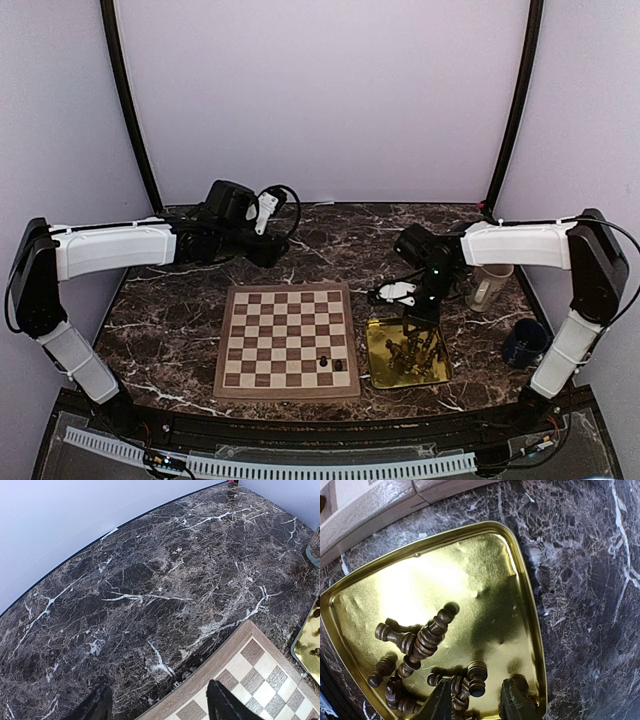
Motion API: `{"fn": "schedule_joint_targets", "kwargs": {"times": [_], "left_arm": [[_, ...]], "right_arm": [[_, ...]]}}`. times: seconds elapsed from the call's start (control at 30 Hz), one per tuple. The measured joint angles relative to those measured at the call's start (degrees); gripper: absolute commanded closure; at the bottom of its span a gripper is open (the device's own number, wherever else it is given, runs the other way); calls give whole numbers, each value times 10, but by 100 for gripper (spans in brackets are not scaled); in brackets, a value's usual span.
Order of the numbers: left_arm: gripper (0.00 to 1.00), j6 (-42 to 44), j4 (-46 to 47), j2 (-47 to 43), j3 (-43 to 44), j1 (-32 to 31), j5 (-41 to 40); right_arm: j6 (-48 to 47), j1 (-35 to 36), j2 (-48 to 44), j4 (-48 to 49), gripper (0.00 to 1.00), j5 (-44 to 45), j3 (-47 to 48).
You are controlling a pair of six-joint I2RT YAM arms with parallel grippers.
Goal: Set up the chess pieces on the board
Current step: Pick up the pawn from the storage box.
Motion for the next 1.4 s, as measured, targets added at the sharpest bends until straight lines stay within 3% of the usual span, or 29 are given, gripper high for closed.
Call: {"fn": "schedule_joint_targets", "kwargs": {"times": [0.4, 0.6, 0.77, 1.4], "left_arm": [[34, 0, 1, 0, 0, 0, 9], [34, 0, 1, 0, 0, 0, 12], [34, 0, 1, 0, 0, 0, 18], [34, 0, 1, 0, 0, 0, 21]], "right_arm": [[7, 0, 14, 0, 65, 19, -9], [11, 0, 18, 0, 82, 24, -19], [17, 0, 18, 3, 89, 23, -19], [20, 0, 21, 14, 92, -24, 28]]}}
